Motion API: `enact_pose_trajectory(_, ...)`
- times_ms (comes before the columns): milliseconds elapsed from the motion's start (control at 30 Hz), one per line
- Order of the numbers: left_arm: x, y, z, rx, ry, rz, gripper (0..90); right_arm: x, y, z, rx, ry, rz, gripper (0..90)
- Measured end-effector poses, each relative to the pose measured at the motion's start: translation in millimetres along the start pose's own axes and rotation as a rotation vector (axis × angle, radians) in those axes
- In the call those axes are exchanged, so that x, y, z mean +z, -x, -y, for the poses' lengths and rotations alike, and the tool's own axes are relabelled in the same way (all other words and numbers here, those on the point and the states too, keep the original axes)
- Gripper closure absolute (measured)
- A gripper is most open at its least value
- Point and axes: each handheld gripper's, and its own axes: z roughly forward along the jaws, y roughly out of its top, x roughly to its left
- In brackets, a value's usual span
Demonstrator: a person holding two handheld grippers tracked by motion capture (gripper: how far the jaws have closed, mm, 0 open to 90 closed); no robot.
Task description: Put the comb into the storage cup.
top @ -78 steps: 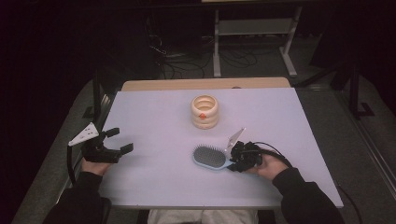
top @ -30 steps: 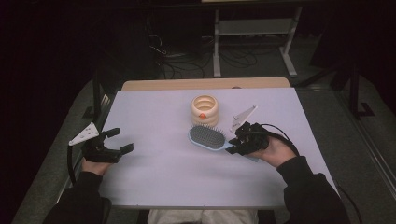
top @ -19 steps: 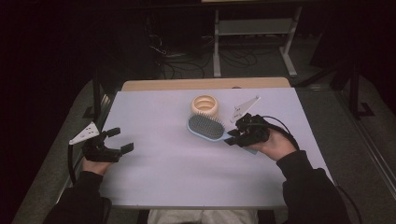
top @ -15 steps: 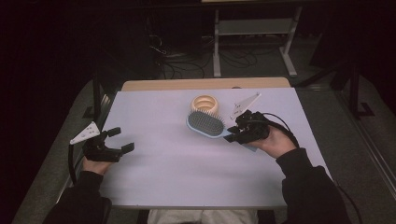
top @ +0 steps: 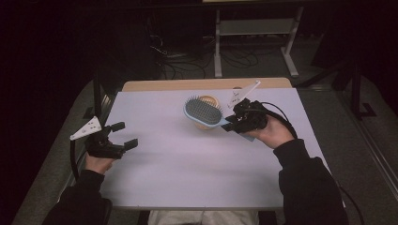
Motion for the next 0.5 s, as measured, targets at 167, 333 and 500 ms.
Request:
enact_pose_trajectory(167,5.7,3.1,-8.0,0.016,-0.002,0.015,0.0,-2.9,2.3,-7.8,-0.006,0.012,0.007,68.6)
enact_pose_trajectory(333,9.0,5.5,-15.1,0.024,-0.003,0.027,0.0,-4.4,4.5,-13.8,-0.002,0.022,0.023,68.6)
enact_pose_trajectory(500,15.2,8.6,-25.0,0.035,-0.003,0.039,0.0,-4.6,7.0,-15.9,0.011,0.036,0.029,68.6)
